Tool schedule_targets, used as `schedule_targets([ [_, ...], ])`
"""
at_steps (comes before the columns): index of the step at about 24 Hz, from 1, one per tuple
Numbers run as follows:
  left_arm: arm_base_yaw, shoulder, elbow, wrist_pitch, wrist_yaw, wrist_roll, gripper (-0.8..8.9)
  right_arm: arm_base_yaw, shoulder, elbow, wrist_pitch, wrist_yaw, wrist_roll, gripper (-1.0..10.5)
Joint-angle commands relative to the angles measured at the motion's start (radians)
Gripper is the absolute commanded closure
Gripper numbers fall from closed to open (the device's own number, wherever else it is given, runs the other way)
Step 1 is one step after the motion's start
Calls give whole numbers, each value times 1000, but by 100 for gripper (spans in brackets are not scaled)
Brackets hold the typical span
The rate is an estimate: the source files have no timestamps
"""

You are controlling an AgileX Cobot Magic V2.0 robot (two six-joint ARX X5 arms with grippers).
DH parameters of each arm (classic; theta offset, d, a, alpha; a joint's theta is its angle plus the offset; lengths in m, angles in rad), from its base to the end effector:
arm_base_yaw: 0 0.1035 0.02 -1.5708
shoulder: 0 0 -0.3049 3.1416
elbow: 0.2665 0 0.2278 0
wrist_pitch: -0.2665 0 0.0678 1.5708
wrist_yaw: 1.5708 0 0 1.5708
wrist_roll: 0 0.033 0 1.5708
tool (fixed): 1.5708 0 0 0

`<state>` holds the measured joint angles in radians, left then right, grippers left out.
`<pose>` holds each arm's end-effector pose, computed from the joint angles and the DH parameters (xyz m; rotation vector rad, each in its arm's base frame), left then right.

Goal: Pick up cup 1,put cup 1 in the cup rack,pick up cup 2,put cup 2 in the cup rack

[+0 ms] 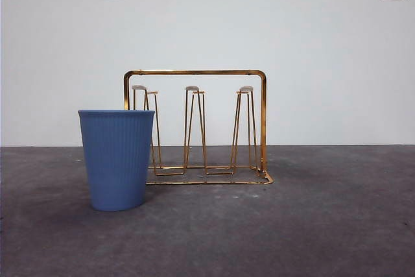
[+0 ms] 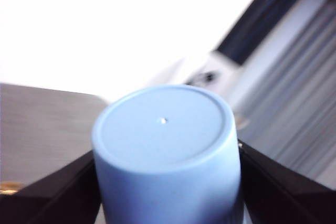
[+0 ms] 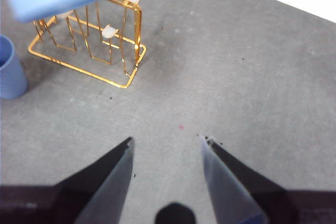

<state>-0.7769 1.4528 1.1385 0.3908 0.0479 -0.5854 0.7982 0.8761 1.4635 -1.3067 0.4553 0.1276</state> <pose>0.2215 -0.2199 0.4031 -0.5792 0.1700 -0.8228 0.0438 0.0241 0.4453 -0.3011 0.6027 0.2888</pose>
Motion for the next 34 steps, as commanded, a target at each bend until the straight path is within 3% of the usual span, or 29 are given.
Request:
schedule_targets([
  [1, -53, 5, 60, -98, -214, 387, 820, 0, -25, -9, -4, 8, 28, 725],
  [4, -87, 19, 77, -80, -323, 473, 820, 0, -52, -9, -3, 10, 28, 725],
  [7, -91, 45, 78, -68, -362, 490, 820, 0, -72, -9, -4, 10, 28, 725],
  [21, -91, 239, 79, 6, -462, 501, 820, 0, -91, -9, -57, 10, 31, 726],
  [34, -83, 338, 79, 37, -472, 510, 820, 0, -96, -9, -72, 8, 31, 728],
])
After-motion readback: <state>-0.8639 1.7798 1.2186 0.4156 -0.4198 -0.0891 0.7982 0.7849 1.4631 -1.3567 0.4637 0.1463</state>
